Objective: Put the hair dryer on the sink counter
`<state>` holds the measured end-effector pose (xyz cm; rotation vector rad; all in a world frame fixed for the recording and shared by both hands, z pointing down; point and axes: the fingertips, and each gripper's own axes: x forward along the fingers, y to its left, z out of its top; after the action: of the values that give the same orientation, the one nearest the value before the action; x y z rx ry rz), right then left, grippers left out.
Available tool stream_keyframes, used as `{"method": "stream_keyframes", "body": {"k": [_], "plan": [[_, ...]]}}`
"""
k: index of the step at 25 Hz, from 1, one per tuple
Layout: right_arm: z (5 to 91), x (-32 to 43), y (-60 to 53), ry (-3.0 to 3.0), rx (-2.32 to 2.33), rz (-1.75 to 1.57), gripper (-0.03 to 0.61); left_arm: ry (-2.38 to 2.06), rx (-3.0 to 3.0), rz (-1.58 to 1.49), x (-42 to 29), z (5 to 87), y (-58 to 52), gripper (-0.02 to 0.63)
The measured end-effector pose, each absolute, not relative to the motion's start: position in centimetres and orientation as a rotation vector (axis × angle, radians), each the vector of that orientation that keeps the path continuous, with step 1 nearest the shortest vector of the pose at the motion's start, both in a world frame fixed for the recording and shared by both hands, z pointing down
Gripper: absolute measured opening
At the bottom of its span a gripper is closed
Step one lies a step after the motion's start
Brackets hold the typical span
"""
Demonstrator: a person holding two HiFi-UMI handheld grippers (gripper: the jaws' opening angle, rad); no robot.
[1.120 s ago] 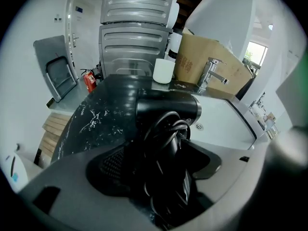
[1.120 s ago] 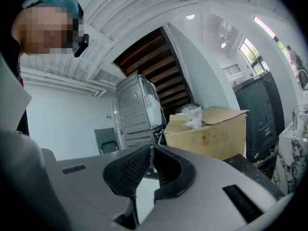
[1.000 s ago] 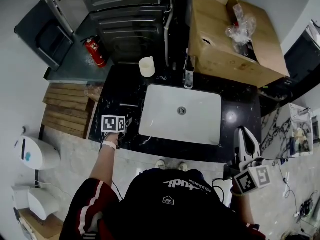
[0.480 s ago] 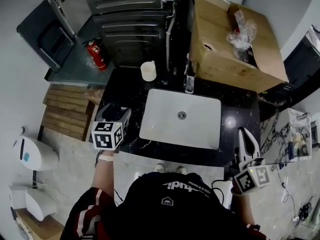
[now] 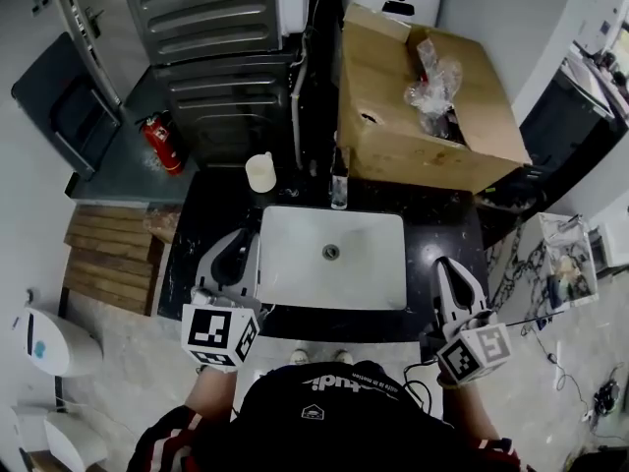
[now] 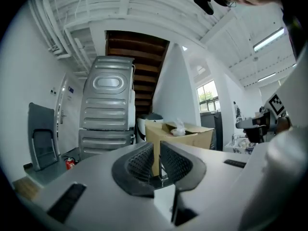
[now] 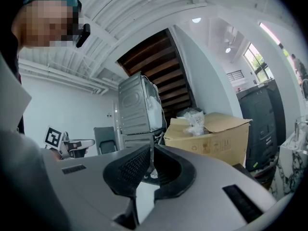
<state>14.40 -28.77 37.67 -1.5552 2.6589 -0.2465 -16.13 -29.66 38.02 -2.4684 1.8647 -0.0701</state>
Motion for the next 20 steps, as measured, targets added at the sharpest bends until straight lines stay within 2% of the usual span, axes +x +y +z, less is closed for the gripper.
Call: {"method": "stream_keyframes", "body": {"k": [3,10,20], "plan": [[37.5,13.9,-28.9,2.678,-1.541,-0.241,0.041,1.803,-2.517,-0.003,-13.6,37.2,-29.0,0.015],[37.9,13.8,-29.2,2.683,-1.55,-0.261,0.04,1.697,-2.65,0.074,-10.0,36.6,-29.1,0.015],[37.8,14.9,-29.1,2.657,-1.583,-0.261,0.04,1.694,-2.69,0.083,-9.4,36.6,-29.5,0.015]]}}
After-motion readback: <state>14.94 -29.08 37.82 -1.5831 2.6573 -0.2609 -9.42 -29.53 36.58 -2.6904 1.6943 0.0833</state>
